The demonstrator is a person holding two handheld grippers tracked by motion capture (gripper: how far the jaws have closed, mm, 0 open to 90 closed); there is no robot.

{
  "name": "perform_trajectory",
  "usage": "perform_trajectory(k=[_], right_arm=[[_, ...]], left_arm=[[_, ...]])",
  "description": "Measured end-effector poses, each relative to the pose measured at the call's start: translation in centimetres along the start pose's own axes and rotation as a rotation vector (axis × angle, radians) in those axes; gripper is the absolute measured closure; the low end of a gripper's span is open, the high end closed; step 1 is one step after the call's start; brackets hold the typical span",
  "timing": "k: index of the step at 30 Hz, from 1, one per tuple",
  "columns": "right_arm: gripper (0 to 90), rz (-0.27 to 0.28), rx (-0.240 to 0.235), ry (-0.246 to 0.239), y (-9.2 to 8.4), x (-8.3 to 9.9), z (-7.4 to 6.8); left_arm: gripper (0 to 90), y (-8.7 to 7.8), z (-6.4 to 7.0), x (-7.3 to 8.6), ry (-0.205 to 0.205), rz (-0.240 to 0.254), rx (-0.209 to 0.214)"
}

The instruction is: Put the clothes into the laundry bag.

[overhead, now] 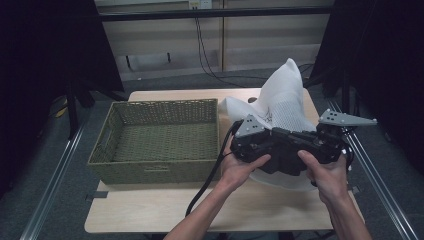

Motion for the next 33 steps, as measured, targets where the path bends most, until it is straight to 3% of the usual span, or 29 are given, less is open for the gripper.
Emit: perform_trajectory(k=[3,4,5,6,8,9,10,13,14,19,20,23,27,29,33], right_arm=[[89.3,-0.012,0.007,0.003,0.0,0.5,0.4],[89.3,-0.025,0.025,0.038,0.1,1.7,1.6],[89.3,-0.038,0.036,0.063,0.2,2.6,2.2],[89.3,-0.052,0.048,0.085,0.3,3.6,3.0],[89.3,-0.058,0.050,0.109,0.3,4.9,3.7],[89.3,-0.058,0.050,0.109,0.3,4.9,3.7],[89.3,-0.085,0.065,0.112,0.1,5.9,4.2],[89.2,-0.093,0.085,0.097,-0.1,6.1,4.3],[89.3,-0.103,0.095,0.089,-0.3,6.5,4.4],[89.3,-0.147,0.124,0.093,-0.6,8.3,5.4],[89.3,-0.157,0.131,0.101,-0.6,8.7,5.7],[89.2,-0.168,0.137,0.113,-0.5,9.4,6.3],[89.2,-0.151,0.136,0.093,-0.5,8.8,6.2],[89.2,-0.134,0.130,0.077,-0.5,8.1,5.9],[89.2,-0.063,0.124,0.047,-0.9,4.6,4.7]], left_arm=[[78.6,0.3,-0.3,1.3,-0.026,-0.023,0.002],[78.5,1.0,-0.8,3.2,-0.038,-0.073,-0.012],[78.5,1.0,-0.8,3.2,-0.038,-0.073,-0.012],[78.5,1.6,-1.3,5.0,-0.049,-0.097,-0.007],[78.4,1.9,-1.6,5.9,-0.056,-0.103,-0.007],[78.4,1.9,-1.6,5.9,-0.056,-0.103,-0.007],[78.4,2.4,-1.6,6.5,-0.006,-0.122,-0.032],[78.3,2.8,-1.5,7.3,0.015,-0.143,-0.047],[78.2,3.1,-1.6,7.9,0.036,-0.139,-0.069],[77.8,4.0,-2.3,9.8,0.026,-0.147,-0.101],[77.8,4.3,-2.8,10.7,-0.003,-0.147,-0.109],[77.2,4.3,-2.9,11.2,-0.019,-0.152,-0.103],[77.5,3.9,-2.5,10.8,0.014,-0.160,-0.088],[78.1,3.7,-2.3,10.3,0.004,-0.157,-0.073],[78.9,3.1,-0.9,8.1,0.040,-0.136,-0.050]])
Point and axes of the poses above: each handheld gripper's, and its own axes: y roughly forward along the jaws, x roughly out of its underside, z roughly to its right, the point moved 6 cm from there along y, roughly forward along the jaws, and after that the axes turned 11 degrees about z, right-handed, at the moved point
